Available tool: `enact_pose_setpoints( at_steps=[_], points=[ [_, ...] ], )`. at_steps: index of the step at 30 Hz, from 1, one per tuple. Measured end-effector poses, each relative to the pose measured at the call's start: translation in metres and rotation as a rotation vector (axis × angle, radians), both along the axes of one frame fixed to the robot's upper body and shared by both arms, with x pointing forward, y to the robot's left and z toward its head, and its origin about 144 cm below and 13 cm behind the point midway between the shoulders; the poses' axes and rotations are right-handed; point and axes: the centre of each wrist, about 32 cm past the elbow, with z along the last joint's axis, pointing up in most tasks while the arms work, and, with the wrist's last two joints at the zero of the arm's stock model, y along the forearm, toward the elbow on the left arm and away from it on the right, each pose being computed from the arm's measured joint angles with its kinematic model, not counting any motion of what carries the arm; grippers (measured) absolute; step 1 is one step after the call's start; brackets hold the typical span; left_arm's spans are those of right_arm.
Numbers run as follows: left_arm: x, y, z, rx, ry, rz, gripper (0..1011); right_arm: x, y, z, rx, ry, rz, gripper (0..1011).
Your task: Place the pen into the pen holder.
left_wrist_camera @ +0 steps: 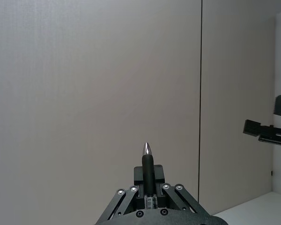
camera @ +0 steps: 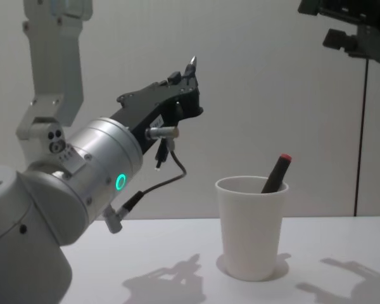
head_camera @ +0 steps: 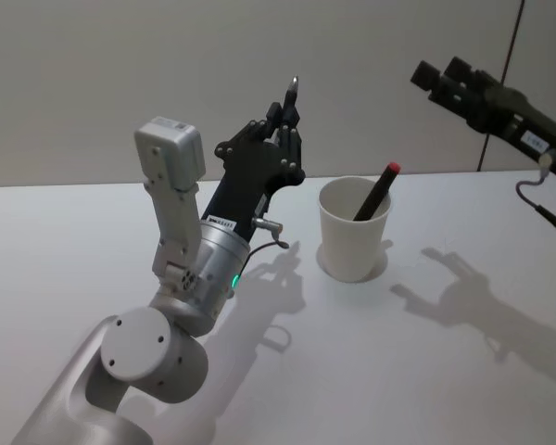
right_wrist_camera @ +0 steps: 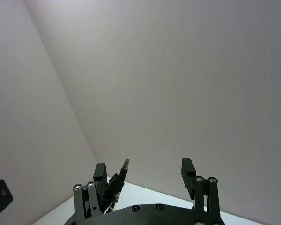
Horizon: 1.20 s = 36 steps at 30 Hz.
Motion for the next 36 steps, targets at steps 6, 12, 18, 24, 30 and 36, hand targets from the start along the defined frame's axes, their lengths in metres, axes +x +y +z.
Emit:
enact_pose_setpoints(
  at_steps=[6,12,18,24,30,36],
  points=[
    [-0.001,-0.002,0.0,0.013,-0.011,-0.008,130,0.003,0.002,0.002,0.04,0.079,0.003,1002],
    [-0.002,-0.003,0.003,0.019,-0.039,-0.016,130,0.007,0.008,0.005,0.066,0.173,0.014,1002],
    [-0.003,-0.003,0.008,0.024,-0.068,-0.028,130,0.011,0.017,0.007,0.078,0.27,0.044,1002],
    [-0.004,-0.004,0.011,0.033,-0.086,-0.045,130,0.015,0.028,0.009,0.082,0.35,0.087,1002],
    [-0.005,-0.004,0.011,0.042,-0.087,-0.061,130,0.016,0.038,0.01,0.083,0.381,0.128,1002],
    [-0.006,-0.003,0.008,0.052,-0.074,-0.073,130,0.016,0.042,0.011,0.088,0.384,0.154,1002]
  ],
)
